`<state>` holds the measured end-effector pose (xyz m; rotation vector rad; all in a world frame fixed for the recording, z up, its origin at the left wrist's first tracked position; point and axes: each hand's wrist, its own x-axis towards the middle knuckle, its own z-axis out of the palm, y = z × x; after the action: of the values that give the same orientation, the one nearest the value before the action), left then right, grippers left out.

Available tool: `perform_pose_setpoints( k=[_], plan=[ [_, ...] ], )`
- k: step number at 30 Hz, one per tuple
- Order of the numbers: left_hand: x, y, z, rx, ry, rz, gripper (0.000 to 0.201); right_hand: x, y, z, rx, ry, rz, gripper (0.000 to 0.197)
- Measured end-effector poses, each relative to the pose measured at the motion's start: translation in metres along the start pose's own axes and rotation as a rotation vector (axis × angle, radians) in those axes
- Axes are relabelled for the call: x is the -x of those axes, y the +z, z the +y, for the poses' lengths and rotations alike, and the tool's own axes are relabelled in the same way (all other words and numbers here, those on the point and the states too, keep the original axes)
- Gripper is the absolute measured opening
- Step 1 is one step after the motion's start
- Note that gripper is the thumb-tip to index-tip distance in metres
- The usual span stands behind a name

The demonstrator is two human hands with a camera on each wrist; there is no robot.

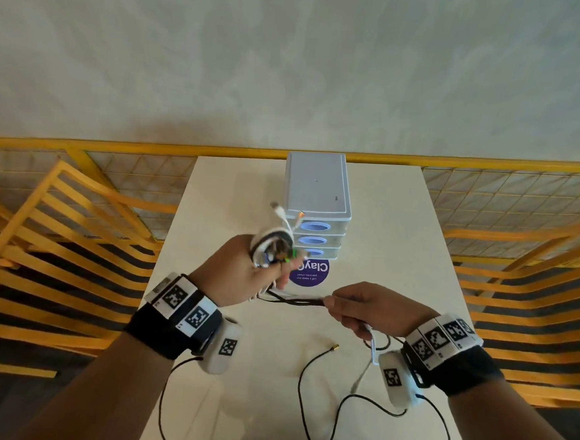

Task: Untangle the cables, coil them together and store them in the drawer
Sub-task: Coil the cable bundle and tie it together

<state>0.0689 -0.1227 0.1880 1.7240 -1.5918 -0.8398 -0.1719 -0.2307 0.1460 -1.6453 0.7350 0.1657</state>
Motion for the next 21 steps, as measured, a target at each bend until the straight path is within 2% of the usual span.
perform_pose_setpoints(
  k=[2, 5, 9, 11, 14, 16, 21],
  plan=[
    [-0.001, 0.005, -0.002, -0.138, -0.024, -0.052, 0.024, 0.000, 0.004, -0.006, 0.045, -0.003, 0.017, 0.039],
    [-0.001, 0.010, -0.002, -0.328, 0.016, -0.109, 0.005, -0.001, 0.008, -0.013, 0.093, -0.020, 0.036, 0.039],
    [0.000, 0.011, 0.009, -0.432, 0.079, -0.166, 0.007, -0.002, 0.007, -0.020, 0.041, 0.009, 0.005, 0.037],
    [0.000, 0.013, 0.011, -0.515, 0.091, -0.233, 0.023, -0.001, 0.005, -0.025, 0.018, 0.008, -0.006, 0.037],
    [0.001, 0.017, 0.014, -0.667, 0.119, -0.290, 0.015, 0.001, 0.001, -0.030, -0.017, -0.010, -0.033, 0.034],
    [0.002, 0.022, 0.018, -0.748, 0.140, -0.287, 0.017, 0.002, -0.003, -0.031, -0.027, 0.011, -0.038, 0.034],
    [0.000, 0.030, 0.016, -0.809, 0.240, -0.257, 0.012, 0.008, -0.008, -0.032, -0.117, 0.023, -0.035, 0.039]
  ],
)
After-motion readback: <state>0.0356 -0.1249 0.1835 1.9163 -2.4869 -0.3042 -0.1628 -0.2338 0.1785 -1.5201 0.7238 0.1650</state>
